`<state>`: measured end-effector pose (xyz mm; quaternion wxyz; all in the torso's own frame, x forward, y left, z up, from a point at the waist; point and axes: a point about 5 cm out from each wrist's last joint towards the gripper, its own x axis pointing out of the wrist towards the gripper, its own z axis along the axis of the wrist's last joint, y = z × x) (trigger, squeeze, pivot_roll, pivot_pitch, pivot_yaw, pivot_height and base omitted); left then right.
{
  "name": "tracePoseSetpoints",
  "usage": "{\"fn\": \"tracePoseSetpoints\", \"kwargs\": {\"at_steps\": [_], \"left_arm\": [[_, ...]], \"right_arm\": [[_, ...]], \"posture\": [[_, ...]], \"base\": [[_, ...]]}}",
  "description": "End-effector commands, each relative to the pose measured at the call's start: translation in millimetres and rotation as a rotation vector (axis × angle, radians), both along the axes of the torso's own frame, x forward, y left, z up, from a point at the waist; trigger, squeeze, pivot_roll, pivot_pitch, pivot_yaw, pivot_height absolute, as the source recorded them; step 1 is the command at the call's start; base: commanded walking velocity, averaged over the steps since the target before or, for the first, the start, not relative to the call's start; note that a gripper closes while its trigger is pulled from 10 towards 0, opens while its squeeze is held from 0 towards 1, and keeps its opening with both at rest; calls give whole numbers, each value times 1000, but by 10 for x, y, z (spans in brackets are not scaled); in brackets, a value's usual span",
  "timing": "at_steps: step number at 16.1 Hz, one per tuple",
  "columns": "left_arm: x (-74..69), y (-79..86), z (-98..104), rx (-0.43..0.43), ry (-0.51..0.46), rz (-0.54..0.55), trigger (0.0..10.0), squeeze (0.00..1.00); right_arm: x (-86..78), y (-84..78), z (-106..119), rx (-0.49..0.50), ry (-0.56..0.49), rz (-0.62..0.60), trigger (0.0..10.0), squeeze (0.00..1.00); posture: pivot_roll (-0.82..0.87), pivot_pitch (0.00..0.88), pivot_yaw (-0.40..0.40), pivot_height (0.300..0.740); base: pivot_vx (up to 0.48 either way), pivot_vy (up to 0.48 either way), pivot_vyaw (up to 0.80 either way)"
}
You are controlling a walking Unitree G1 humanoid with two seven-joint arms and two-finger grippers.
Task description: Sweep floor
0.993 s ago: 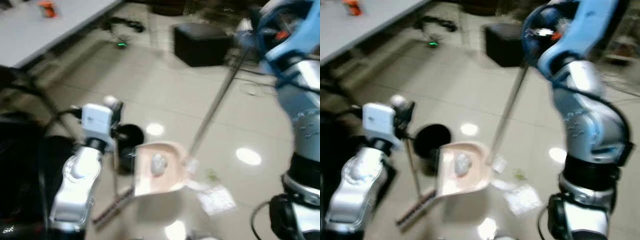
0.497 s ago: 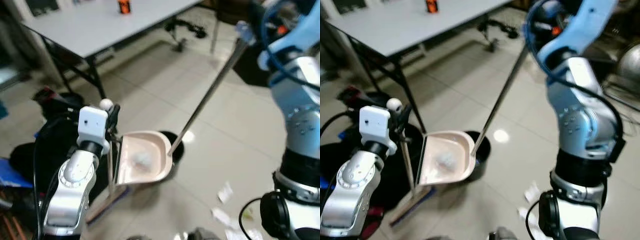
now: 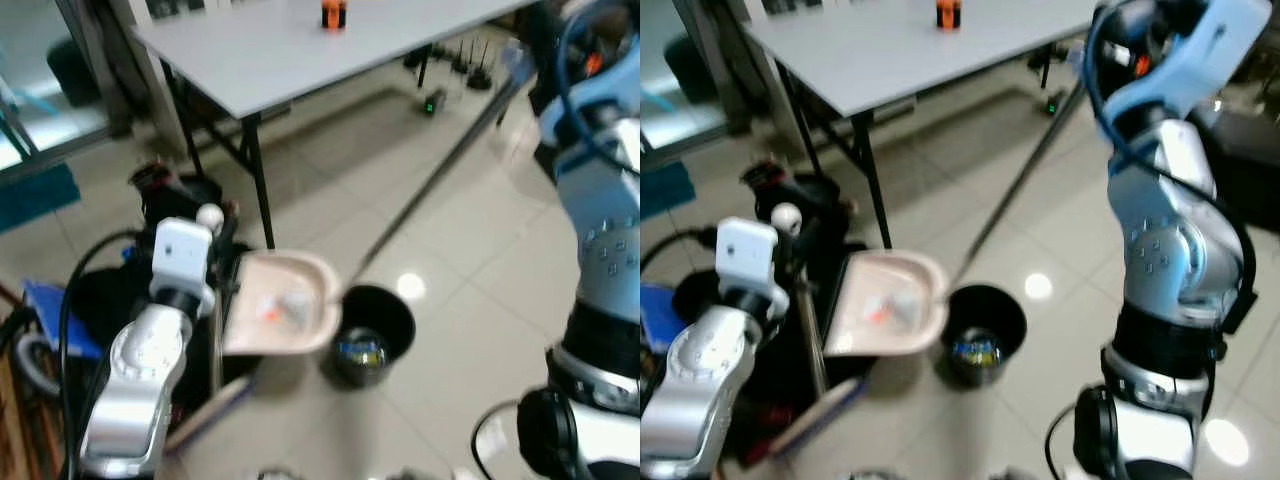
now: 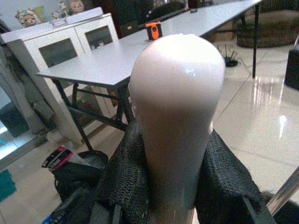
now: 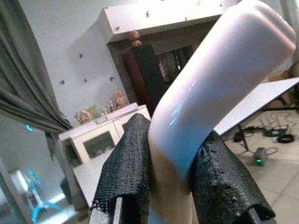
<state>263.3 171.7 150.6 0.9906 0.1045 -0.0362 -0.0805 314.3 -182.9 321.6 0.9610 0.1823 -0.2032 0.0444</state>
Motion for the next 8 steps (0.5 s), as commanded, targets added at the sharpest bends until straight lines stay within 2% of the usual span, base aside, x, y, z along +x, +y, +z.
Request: {"fn": "tracePoseSetpoints", "kwargs": {"at_steps": [1,2,8], "left_arm": [[16,-81,58,-28,-26,-38,10000,0],[17,-87,49,-55,-21,-43,10000,0],[62,-122,8,-46,-3,-65,10000,0]], "right_arm": [[-90,-132,109,31,-68,-60,10000,0],[-97,-143,109,34,-71,-65,10000,0],[-169,-197,151,-3,-84,-107,10000,0]], "posture": [[16,41,60,740],[16,41,60,740],[-14,40,75,740]], "base": [[0,0,0],[0,0,0],[0,0,0]]}}
